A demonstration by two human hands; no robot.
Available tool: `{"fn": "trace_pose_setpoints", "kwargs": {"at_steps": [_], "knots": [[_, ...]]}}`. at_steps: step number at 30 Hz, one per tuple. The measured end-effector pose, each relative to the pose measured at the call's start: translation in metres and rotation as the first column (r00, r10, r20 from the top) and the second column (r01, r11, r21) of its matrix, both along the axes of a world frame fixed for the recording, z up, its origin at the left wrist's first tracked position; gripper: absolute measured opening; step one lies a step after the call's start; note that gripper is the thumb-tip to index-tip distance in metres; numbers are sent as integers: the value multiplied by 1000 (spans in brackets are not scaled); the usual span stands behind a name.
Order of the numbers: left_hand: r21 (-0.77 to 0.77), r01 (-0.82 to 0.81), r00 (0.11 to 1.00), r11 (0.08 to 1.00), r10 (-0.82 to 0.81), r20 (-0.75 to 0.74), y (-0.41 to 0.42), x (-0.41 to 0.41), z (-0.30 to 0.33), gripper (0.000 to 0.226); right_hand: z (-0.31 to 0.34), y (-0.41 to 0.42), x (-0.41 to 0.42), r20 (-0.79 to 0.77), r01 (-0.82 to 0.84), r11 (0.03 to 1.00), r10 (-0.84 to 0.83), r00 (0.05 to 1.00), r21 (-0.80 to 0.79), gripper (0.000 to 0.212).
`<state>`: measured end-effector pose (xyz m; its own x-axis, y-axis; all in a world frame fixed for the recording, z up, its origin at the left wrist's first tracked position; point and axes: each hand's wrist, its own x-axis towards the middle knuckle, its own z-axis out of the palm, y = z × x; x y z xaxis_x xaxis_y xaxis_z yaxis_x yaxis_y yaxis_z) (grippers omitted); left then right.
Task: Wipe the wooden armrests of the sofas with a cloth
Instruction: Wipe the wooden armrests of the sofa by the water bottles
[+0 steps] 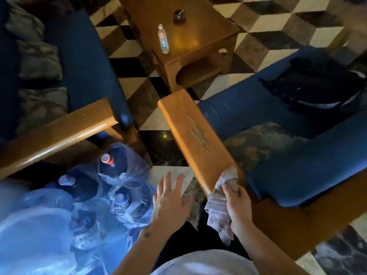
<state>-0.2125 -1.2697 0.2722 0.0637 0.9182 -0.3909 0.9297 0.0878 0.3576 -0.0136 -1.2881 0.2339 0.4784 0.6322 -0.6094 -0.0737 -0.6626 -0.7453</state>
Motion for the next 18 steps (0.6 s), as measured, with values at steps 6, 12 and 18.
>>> {"fn": "trace_pose_setpoints", "kwargs": {"at_steps": [6, 12, 18], "knots": [[-77, 205, 978, 976, -207, -18, 76, 10, -2, 61, -13, 47, 19, 32, -31, 994, 35, 999, -108, 23], [-268, 470, 877, 841, -480, 29, 152, 13, -42, 62, -30, 52, 24, 170, 140, 964, -102, 980, -226, 35], [-231, 638, 770, 735, -620, 153, 250, 19, -103, 65, -87, 71, -18, 415, 495, 837, -374, 830, -235, 55]]}}
